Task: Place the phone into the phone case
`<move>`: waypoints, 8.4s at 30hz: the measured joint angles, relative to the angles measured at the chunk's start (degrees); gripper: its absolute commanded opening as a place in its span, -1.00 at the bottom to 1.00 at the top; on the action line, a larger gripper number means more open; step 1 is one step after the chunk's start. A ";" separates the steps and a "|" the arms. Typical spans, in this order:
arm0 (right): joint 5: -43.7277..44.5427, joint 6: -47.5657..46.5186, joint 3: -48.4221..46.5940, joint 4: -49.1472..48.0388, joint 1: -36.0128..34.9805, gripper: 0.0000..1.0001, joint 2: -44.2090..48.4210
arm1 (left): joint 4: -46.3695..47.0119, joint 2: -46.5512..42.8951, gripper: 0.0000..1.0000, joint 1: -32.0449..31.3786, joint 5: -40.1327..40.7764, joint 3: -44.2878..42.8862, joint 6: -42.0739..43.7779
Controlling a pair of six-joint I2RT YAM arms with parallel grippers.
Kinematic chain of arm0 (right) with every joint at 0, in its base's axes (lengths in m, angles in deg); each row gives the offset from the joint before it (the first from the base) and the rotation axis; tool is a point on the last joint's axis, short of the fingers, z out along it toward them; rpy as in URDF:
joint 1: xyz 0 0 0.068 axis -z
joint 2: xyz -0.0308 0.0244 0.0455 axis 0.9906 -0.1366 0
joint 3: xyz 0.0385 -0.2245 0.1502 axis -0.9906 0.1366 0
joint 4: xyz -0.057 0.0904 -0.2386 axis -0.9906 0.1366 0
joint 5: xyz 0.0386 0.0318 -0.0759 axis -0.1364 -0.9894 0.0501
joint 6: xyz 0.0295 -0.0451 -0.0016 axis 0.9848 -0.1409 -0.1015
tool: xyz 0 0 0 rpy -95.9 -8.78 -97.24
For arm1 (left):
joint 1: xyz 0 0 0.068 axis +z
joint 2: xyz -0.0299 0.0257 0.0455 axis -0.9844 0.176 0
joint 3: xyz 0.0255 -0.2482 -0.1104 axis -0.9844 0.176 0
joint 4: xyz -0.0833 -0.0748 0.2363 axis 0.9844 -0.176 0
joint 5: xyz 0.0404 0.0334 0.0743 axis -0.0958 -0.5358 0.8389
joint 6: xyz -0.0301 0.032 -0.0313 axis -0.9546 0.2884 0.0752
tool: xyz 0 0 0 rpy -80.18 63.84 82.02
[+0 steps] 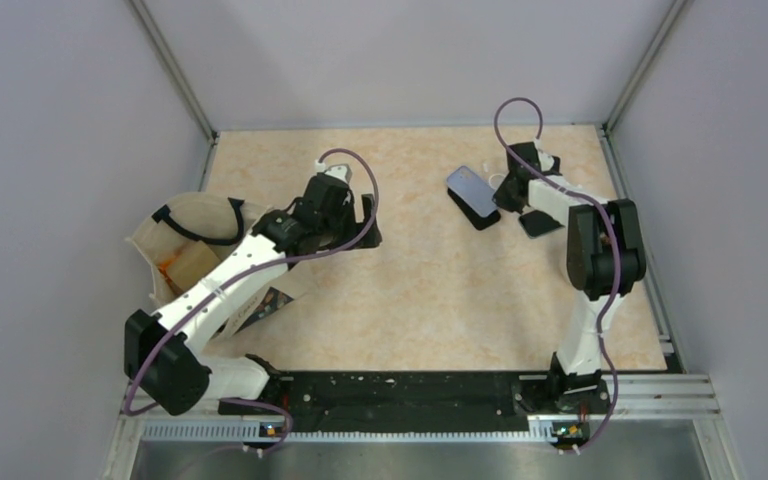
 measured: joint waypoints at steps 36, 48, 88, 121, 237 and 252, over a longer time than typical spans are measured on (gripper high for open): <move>9.90 38.47 30.84 -4.81 -41.94 0.37 29.35 | 7.93 -5.55 0.78 1.95 5.46 17.31 -16.13; 8.48 21.05 23.80 2.23 -33.24 0.74 35.17 | 6.73 1.49 0.62 -1.64 12.79 16.85 -31.12; -3.08 -3.80 7.37 9.90 -16.52 0.77 26.99 | 9.31 29.29 -1.00 -7.13 18.05 0.59 -7.76; 7.06 5.42 -1.77 12.98 4.17 0.92 5.44 | 9.97 11.61 0.52 0.92 5.68 2.86 3.13; 4.50 5.40 14.99 17.46 -36.15 0.02 12.44 | 13.92 7.08 0.21 0.09 -2.19 22.62 -12.37; 1.75 3.96 2.43 19.56 -37.48 0.02 11.43 | 13.38 7.28 0.21 0.66 0.55 22.62 -13.11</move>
